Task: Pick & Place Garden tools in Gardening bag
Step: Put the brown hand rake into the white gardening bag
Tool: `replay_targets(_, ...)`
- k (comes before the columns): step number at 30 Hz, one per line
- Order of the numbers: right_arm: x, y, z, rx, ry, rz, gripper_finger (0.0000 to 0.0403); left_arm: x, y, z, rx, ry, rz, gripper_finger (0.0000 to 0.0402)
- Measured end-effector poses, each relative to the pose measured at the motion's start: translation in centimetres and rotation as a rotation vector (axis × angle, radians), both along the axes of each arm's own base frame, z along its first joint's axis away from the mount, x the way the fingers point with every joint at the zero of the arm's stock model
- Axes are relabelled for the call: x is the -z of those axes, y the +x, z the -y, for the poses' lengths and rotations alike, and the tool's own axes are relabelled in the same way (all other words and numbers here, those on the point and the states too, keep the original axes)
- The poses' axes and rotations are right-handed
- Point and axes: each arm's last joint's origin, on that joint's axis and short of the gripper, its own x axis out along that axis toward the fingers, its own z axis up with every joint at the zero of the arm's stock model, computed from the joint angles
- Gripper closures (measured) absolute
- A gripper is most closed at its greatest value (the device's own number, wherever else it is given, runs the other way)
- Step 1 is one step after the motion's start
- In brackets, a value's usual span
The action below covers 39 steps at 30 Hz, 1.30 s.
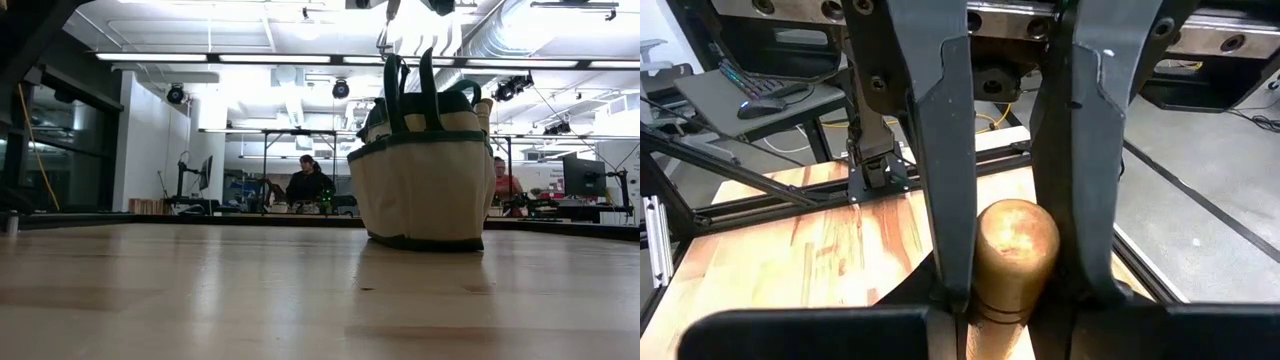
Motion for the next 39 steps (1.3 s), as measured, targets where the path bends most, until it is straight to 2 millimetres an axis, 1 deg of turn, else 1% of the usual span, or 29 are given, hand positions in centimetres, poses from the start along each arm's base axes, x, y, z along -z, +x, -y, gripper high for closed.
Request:
replay_targets(13,0.1,-0.1,0.0,0.0,0.005,-0.011,0.0349,0.1,0.0,0.0,0.007,-0.001,-0.002,0.0341)
replay_targets(15,0.1,-0.1,0.0,0.0,0.006,-0.011,0.0339,0.1,0.0,0.0,0.008,-0.001,-0.002,0.0341)
replay_targets(20,0.2,-0.1,-0.1,-0.016,0.011,-0.017,0.0292,0.1,0.0,0.1,0.014,-0.004,-0.004,0.0341)
replay_targets(24,0.3,-0.1,-0.2,-0.012,0.02,-0.03,0.0272,0.2,0.0,0.1,0.006,-0.002,-0.009,0.0341)
replay_targets(30,0.8,-0.3,-0.5,-0.007,0.063,-0.084,0.0264,0.6,0.0,0.0,-0.043,0.022,-0.053,0.0341)
replay_targets(39,1.0,-0.4,-1.2,-0.029,0.098,-0.103,0.0263,0.9,-0.1,-0.2,-0.104,0.05,-0.085,0.0341)
